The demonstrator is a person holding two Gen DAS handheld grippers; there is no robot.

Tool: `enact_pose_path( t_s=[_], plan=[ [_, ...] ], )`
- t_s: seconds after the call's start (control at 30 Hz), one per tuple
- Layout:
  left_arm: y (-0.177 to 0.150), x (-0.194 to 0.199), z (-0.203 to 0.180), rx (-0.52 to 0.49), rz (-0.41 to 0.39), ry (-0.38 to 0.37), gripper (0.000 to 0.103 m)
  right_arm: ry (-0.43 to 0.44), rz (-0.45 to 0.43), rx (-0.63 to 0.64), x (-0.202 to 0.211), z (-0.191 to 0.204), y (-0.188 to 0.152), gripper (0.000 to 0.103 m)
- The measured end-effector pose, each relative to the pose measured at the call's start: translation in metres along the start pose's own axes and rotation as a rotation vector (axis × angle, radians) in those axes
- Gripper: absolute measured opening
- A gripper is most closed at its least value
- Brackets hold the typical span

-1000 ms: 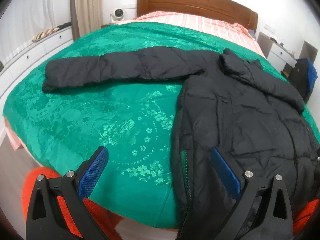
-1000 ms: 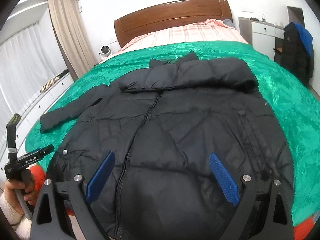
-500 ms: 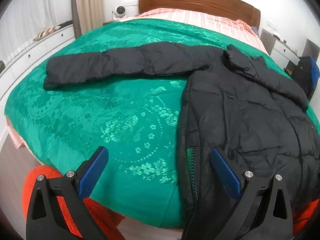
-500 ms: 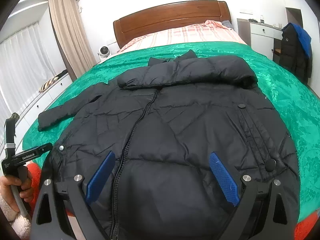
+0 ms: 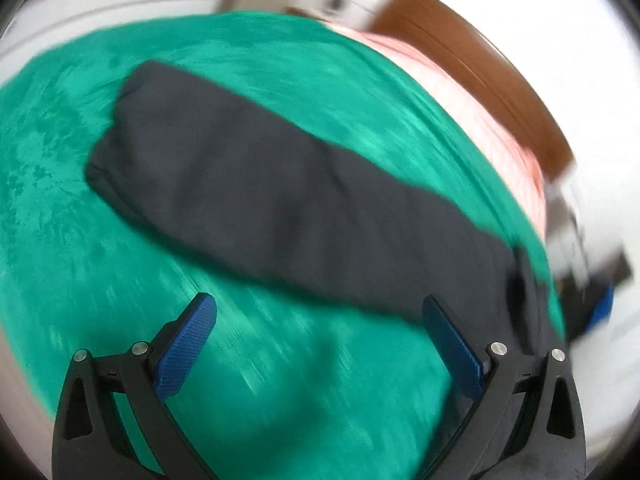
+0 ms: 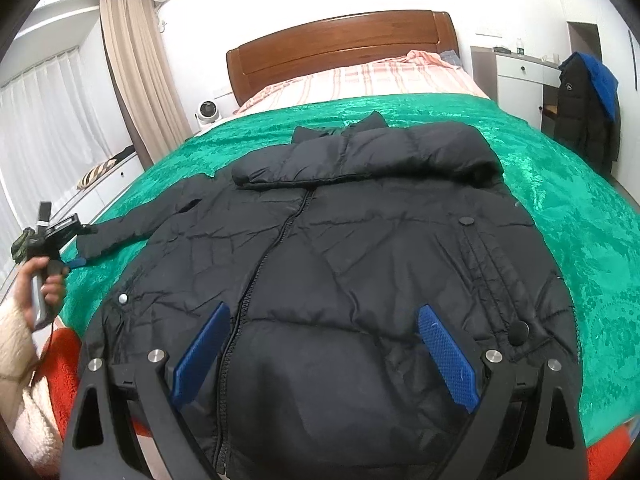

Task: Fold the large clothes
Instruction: 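Release the sleeve with the right gripper and move back over the jacket, then grasp the black sleeve with the left gripper and fold it over the jacket body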

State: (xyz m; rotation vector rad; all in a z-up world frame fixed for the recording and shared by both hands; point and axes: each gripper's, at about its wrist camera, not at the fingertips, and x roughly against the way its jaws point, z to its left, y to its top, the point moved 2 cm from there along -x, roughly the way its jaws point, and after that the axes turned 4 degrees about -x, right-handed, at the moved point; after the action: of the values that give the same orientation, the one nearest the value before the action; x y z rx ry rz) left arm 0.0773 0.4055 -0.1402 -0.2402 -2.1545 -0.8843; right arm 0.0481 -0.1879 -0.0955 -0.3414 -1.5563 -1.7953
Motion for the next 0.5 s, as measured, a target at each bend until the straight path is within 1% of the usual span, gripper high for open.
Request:
enact_pose_path(
  t_s=[0.1,0.13,0.17,0.2,0.23,0.27,0.3,0.33,0.37,0.43,0.47,0.5],
  plan=[
    [0.022,-0.018,0.036,0.147,-0.04,0.03,0.102,-0.002,0.007,0.019,0.001,0.004,-0.001,0.094],
    [0.026,-0.023,0.045,0.188,-0.048,0.031,0.101,-0.002,0.011,0.025,0.001,0.005,-0.002,0.094],
    [0.029,-0.026,0.056,0.242,-0.074,0.014,0.1,-0.002,0.016,0.03,0.0,0.006,-0.003,0.094],
    [0.031,-0.025,0.06,0.268,-0.102,0.011,0.09,-0.002,0.024,0.034,-0.001,0.007,-0.004,0.094],
    [0.033,-0.024,0.063,0.286,-0.125,0.021,0.062,-0.001,0.03,0.034,-0.002,0.008,-0.005,0.094],
    [0.036,-0.025,0.066,0.295,-0.13,0.039,0.041,0.0,0.035,0.033,-0.002,0.008,-0.007,0.094],
    [0.041,-0.028,0.068,0.291,-0.118,0.038,0.01,0.001,0.039,0.032,-0.003,0.008,-0.008,0.094],
    [0.047,-0.027,0.065,0.273,-0.11,0.042,0.008,0.0,0.041,0.031,-0.004,0.008,-0.009,0.094],
    [0.051,-0.023,0.059,0.247,-0.115,0.062,0.007,0.001,0.044,0.03,-0.005,0.007,-0.01,0.094],
    [0.067,-0.006,0.024,0.114,-0.154,0.102,0.006,0.003,0.039,0.027,-0.004,0.007,-0.009,0.094],
    [0.079,0.01,-0.012,-0.003,-0.193,0.114,0.005,0.007,0.032,0.025,-0.004,0.007,-0.009,0.094],
    [0.085,0.022,-0.041,-0.083,-0.223,0.11,0.005,0.011,0.025,0.023,-0.003,0.007,-0.009,0.094]
  ],
)
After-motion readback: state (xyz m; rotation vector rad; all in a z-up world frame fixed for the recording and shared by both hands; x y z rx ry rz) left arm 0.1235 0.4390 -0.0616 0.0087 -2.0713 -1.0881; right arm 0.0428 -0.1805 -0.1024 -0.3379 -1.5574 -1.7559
